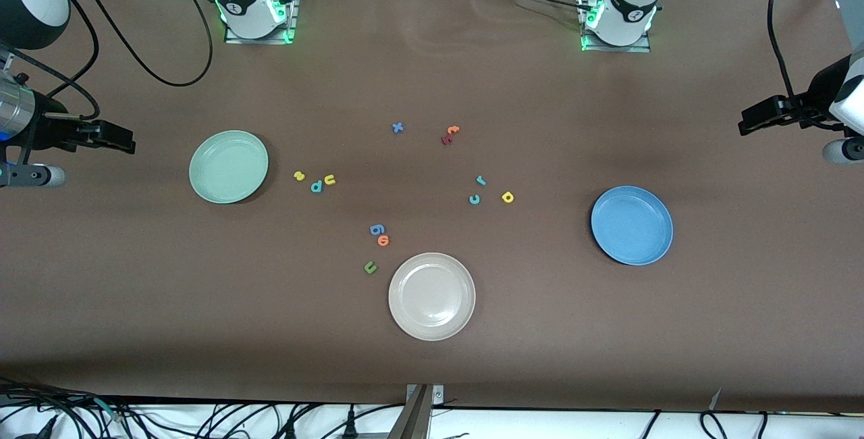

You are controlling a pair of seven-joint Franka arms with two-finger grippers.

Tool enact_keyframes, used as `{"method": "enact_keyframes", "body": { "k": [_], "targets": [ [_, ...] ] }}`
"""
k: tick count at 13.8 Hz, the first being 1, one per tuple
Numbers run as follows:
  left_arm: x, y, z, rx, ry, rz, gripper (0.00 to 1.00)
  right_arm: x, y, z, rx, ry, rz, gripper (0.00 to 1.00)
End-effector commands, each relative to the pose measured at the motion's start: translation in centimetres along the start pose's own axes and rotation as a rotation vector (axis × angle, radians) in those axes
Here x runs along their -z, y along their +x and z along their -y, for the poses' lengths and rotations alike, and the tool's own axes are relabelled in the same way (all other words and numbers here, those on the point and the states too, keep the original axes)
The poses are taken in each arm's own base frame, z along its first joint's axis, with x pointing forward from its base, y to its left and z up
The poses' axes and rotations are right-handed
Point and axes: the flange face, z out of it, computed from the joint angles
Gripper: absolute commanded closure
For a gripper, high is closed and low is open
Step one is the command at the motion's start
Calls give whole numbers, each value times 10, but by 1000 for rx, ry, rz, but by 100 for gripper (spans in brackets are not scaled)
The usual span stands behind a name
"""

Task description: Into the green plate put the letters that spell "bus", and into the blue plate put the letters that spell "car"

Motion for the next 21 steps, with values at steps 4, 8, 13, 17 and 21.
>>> {"method": "enact_keyframes", "body": {
  "k": [4,8,13,17,21],
  "targets": [
    [4,-1,-4,-19,-14,-5,0,1,-2,5,-100,15,12,0],
    [-20,13,-21,-35,-36,40,0,2,-4,36,-312,10,12,0],
    [-93,62,-35,-40,-102,113,0,-30,4,116,-634,5,65,0],
    [-123,78,-74,-66,-177,92,0,-65,14,168,-866,46,129,0],
    [-187,80,-157,-70,-160,73,0,-124,13,203,-982,8,150,1]
  ]
}}
